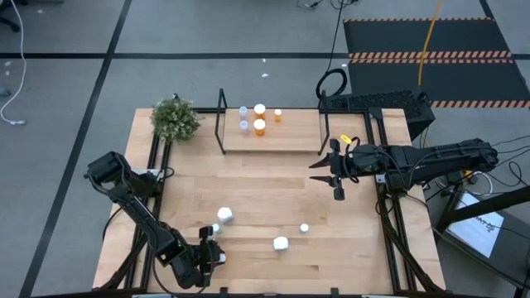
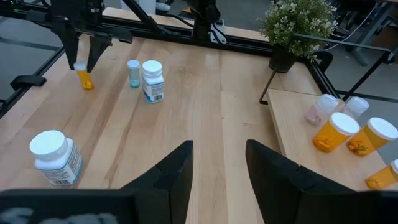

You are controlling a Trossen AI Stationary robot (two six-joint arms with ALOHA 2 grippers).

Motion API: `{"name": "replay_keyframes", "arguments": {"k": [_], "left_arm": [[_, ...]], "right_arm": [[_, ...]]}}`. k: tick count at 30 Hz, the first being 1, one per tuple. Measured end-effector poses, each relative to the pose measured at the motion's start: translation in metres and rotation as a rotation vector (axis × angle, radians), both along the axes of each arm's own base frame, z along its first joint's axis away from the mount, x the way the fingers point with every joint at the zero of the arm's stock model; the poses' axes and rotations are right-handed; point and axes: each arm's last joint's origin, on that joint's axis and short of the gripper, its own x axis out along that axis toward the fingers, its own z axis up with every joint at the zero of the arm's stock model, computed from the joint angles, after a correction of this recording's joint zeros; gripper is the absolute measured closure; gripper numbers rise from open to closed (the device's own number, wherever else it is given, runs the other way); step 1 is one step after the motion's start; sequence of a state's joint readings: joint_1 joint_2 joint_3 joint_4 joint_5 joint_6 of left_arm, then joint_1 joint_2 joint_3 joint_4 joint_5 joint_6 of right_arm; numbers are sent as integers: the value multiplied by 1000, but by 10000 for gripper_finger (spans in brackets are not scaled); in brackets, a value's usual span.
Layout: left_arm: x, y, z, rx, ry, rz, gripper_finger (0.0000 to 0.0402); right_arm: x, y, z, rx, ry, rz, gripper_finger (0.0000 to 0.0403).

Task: Pick and place medicine bottles onto shelf by color
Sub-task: Put the small orange pill bottle on the shelf aligned with the other small orange pill bottle

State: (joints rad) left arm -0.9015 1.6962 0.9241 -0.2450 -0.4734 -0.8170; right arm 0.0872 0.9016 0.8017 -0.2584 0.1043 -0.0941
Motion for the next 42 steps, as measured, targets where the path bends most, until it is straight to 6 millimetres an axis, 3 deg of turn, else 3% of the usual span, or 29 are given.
{"name": "replay_keyframes", "arguments": {"k": [15, 23, 33, 42], "left_arm": [[13, 8, 1, 22, -15, -31, 273], [31, 23, 11, -14, -38, -49, 274], [61, 69, 49, -52, -46, -54, 274], [106, 119, 109, 93, -115, -51, 274]], "right_arm": [[0, 0, 0, 0, 0, 0, 259], [0, 0, 0, 0, 1, 1, 259], [0, 0, 0, -22, 8, 10, 259], [0, 0, 0, -61, 7, 29, 259]]}}
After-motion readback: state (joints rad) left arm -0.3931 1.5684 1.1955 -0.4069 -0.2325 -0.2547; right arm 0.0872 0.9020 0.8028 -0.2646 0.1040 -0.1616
